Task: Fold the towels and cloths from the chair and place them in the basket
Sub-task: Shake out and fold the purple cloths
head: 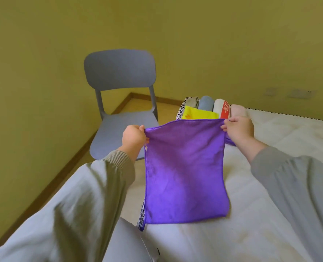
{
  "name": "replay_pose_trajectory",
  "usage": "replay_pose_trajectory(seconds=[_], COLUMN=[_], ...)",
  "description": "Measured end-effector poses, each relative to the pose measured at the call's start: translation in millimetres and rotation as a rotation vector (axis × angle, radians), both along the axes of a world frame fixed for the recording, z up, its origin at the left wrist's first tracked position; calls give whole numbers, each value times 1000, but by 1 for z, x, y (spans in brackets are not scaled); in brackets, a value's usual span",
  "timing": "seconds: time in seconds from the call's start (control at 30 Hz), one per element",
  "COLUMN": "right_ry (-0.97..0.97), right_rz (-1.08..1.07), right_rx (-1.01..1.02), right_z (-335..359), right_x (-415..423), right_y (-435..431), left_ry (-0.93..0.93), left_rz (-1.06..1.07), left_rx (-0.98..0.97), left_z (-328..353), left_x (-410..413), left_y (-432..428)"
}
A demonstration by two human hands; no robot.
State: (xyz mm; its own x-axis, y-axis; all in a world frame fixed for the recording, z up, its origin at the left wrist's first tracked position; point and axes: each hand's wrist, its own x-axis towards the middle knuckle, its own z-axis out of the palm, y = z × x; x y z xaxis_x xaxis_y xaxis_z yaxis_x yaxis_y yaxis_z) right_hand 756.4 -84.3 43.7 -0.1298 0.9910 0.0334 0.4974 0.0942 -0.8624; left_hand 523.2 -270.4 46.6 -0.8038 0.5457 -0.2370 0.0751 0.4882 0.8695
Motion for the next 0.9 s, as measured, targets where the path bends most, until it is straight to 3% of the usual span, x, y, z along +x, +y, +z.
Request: replay_pose_trajectory(seconds=[0.13, 0.3, 0.47, 0.73, 0.9], right_ry=[14, 45, 60, -16, -57], right_rz=[31, 53, 37, 6, -45], right_rx=[-13, -5, -13, 1, -8], right_z=[-19, -41, -54, -75, -58], right_x=[-10, -16, -20, -17, -18], right_y=[23, 45, 51, 53, 16], left_ry=[-132, -114, -249, -780, -964], left_rz=[19, -40, -33, 26, 116], left_rx=[17, -41, -139, -184, -214], left_z=[-14, -30, -48, -75, -110], left_x=[-11, -13, -20, -26, -18], left_y=[21, 35, 37, 17, -9])
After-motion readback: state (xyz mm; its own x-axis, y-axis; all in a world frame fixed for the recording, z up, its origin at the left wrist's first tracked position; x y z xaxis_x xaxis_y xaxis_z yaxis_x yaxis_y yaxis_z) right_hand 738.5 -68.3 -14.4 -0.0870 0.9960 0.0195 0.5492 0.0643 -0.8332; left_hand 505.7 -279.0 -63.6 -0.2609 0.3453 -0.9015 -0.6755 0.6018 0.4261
